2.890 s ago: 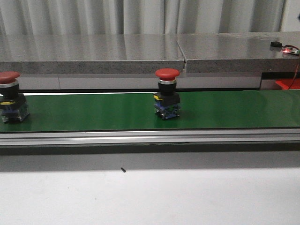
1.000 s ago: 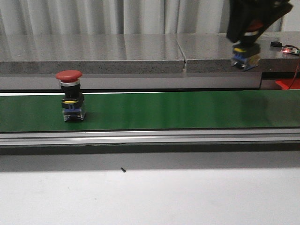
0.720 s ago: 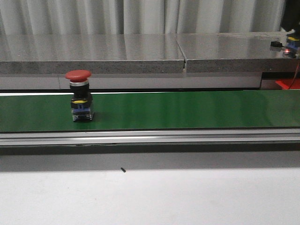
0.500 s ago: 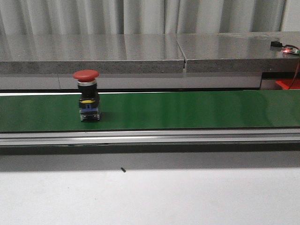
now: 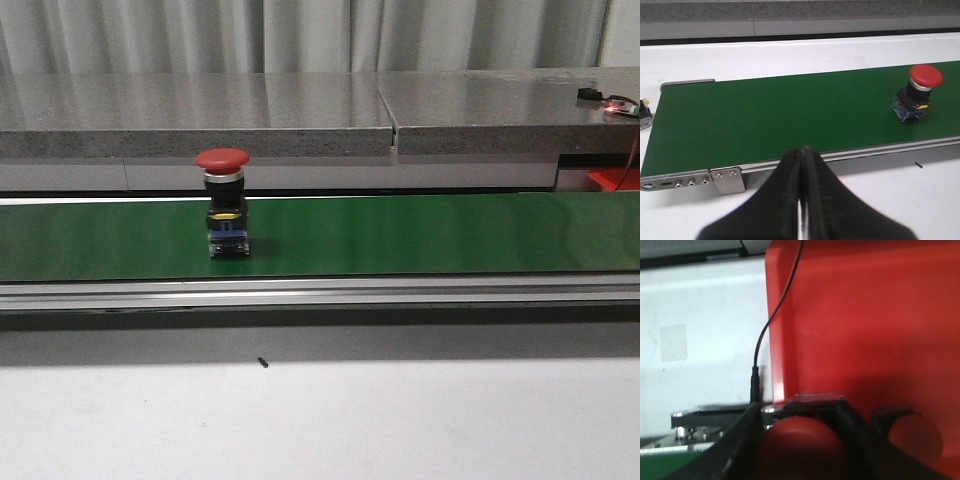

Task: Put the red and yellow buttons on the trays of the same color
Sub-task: 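Carry the red button into the red tray and open the right gripper, then lower the right gripper onto the second red button on the belt and grasp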

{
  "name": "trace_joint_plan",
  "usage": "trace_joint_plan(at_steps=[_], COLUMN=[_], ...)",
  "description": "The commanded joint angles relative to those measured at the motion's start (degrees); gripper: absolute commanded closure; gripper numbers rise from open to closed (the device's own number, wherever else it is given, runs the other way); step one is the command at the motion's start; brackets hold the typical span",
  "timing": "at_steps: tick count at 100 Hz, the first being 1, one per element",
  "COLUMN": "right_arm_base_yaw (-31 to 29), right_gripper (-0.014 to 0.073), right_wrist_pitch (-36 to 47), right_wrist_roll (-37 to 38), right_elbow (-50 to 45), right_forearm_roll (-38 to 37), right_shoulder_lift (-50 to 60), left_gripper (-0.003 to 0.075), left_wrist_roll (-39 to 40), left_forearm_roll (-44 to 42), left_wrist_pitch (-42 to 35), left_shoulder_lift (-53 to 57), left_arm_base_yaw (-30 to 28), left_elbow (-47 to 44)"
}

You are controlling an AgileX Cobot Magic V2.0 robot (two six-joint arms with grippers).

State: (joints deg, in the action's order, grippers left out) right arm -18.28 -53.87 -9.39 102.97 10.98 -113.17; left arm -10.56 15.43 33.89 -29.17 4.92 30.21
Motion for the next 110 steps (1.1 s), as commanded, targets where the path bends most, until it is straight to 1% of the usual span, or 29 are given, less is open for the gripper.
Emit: trace_joint_plan(at_steps=[1,23,48,63,70,75,80,82,83,84,87,94,110], right_arm_base_yaw=[-0.5,-0.5,-0.5,-0.5,-0.5,-0.5,-0.5,-0.5,-0.5,-0.5,-0.5,-0.5,-0.5], right_gripper=[0.0456,0.0456,0.0451,0.0442,0.0376,0.0293,0.0187,0.0162,0.013,0.013,0.0087,0.0046,0.0046], right_wrist_pitch=[3.6,3.8,5.8,6.3,6.0,6.0,6.2,6.4,6.5,6.6,6.8,7.5,8.2], right_wrist_roll=[-0.7,-0.7,-0.7,-0.7,-0.7,-0.7,-0.7,-0.7,-0.7,-0.7,-0.7,-0.7,-0.7], right_elbow=[4.5,10.3,10.7,10.7,10.7,10.7,10.7,10.7,10.7,10.7,10.7,10.7,10.7], right_forearm_roll=[1.7,1.7,1.9,2.0,2.2,2.2,2.2,2.2,2.2,2.2,2.2,2.3,2.4], right_shoulder_lift=[0.2,-6.5,-11.2,-12.1,-12.3,-12.4,-12.4,-12.4,-12.4,-12.4,-12.3,-12.2,-10.9], left_gripper=[0.0741,0.0741,0.0741,0.0741,0.0741,0.0741,0.0741,0.0741,0.0741,0.0741,0.0741,0.0741,0.0741], left_wrist_roll=[0.2,0.2,0.2,0.2,0.2,0.2,0.2,0.2,0.2,0.2,0.2,0.2,0.2], left_forearm_roll=[0.9,0.9,0.9,0.9,0.9,0.9,0.9,0.9,0.9,0.9,0.9,0.9,0.9], left_wrist_pitch=[-3.5,-3.5,-3.5,-3.5,-3.5,-3.5,-3.5,-3.5,-3.5,-3.5,-3.5,-3.5,-3.5], left_shoulder_lift=[-0.1,-0.1,-0.1,-0.1,-0.1,-0.1,-0.1,-0.1,-0.1,-0.1,-0.1,-0.1,-0.1], left_arm_base_yaw=[0.5,0.5,0.5,0.5,0.5,0.5,0.5,0.5,0.5,0.5,0.5,0.5,0.5], left_elbow=[1.4,1.4,1.4,1.4,1.4,1.4,1.4,1.4,1.4,1.4,1.4,1.4,1.4])
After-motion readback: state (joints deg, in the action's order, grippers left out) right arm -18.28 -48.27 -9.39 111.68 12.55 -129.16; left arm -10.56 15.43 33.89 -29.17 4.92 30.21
